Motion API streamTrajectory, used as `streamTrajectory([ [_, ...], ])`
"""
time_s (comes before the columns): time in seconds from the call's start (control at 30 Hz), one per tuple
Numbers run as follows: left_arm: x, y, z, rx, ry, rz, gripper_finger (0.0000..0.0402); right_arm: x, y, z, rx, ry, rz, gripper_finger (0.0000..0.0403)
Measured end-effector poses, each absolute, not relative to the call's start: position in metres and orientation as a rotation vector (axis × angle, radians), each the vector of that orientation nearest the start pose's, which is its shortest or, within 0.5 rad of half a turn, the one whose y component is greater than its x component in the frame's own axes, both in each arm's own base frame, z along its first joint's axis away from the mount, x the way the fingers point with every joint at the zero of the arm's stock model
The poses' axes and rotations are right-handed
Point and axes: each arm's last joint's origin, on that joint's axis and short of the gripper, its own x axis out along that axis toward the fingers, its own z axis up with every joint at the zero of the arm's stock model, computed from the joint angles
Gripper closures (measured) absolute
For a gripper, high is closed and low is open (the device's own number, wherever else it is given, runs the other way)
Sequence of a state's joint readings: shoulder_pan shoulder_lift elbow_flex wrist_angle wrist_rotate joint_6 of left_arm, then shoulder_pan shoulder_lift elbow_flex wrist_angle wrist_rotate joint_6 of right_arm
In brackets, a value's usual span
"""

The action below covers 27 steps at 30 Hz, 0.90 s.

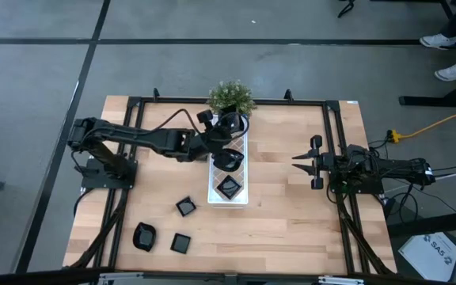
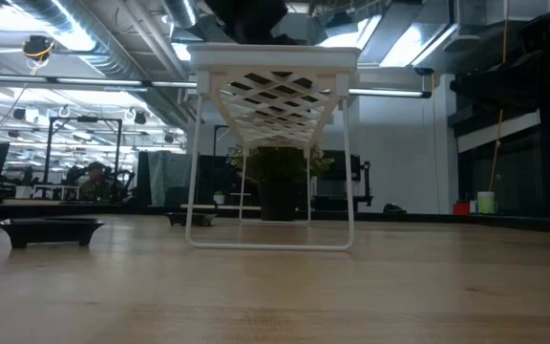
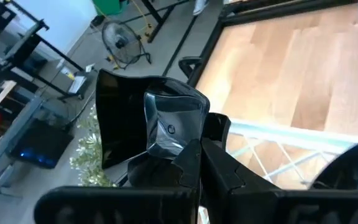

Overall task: Pick & Place Mini shaped plates
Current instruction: Stack the distorted square plate on top of the distorted square plate on the shelf

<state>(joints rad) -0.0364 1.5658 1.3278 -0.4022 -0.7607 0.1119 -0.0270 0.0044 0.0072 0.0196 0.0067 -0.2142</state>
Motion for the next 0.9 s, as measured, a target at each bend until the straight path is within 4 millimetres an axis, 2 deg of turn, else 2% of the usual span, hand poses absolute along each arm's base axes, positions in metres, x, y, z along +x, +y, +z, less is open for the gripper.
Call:
streamTrajectory([
  [0.5,0.347,0.025,0.304,0.275,0.673,0.692,0.0398,0.097,-0.003,0.168,-0.214,-0.019,-0.036,0.0301],
  [0.9,0.344,0.026,0.3,0.264,0.711,0.694,0.0395,0.097,-0.003,0.168,-0.214,-0.019,-0.036,0.0301],
])
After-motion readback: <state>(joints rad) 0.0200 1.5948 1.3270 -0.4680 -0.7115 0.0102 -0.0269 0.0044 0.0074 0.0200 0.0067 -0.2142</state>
